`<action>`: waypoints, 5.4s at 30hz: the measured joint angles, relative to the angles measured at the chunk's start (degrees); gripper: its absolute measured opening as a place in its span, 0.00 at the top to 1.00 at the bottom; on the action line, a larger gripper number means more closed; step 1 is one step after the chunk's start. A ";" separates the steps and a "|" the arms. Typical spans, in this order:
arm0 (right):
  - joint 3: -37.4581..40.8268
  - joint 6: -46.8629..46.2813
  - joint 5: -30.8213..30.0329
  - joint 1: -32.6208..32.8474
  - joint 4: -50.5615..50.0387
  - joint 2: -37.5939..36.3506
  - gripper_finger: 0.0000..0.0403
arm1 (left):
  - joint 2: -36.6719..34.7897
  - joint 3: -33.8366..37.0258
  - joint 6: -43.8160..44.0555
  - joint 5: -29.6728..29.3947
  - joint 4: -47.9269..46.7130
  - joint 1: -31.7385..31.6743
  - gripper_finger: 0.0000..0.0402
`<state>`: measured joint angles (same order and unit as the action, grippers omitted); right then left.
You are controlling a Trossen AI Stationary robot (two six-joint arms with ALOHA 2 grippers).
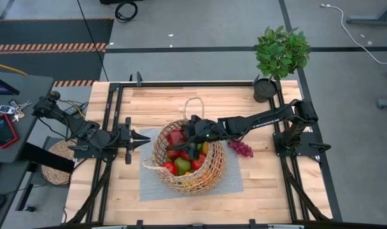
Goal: Build produce basket
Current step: Put the red apple into the basket, then put the grapes into the basket
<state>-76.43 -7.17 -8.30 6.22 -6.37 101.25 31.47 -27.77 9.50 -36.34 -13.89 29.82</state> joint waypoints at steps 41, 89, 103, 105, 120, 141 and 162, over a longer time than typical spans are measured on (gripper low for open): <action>-2.33 0.79 14.16 1.16 -0.37 -0.11 0.07 | 0.02 0.00 0.00 0.00 0.00 -0.02 0.88; -2.35 -1.39 14.19 1.16 1.15 -0.11 0.01 | 0.01 -0.01 0.00 -0.01 0.01 -0.01 0.88; -2.33 3.78 1.11 4.62 4.28 -2.74 0.01 | 0.00 0.00 0.00 0.00 0.02 -0.02 0.88; -2.33 5.37 -6.29 6.44 4.26 -3.72 0.01 | 0.01 0.00 0.00 0.00 0.02 -0.01 0.88; 1.57 6.52 -34.33 15.10 -5.86 -12.71 0.01 | 0.02 -0.01 0.00 0.00 0.02 -0.01 0.88; 17.81 -2.70 -50.24 26.46 -7.70 -33.34 0.01 | 0.00 0.00 0.00 0.00 0.02 0.00 0.88; 34.84 -26.91 -31.56 33.43 -26.00 -34.93 0.01 | 0.00 0.00 0.00 -0.01 0.02 0.00 0.88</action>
<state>-41.59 -34.07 -39.86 39.64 -32.37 66.32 31.47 -27.77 9.50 -36.35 -13.87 29.82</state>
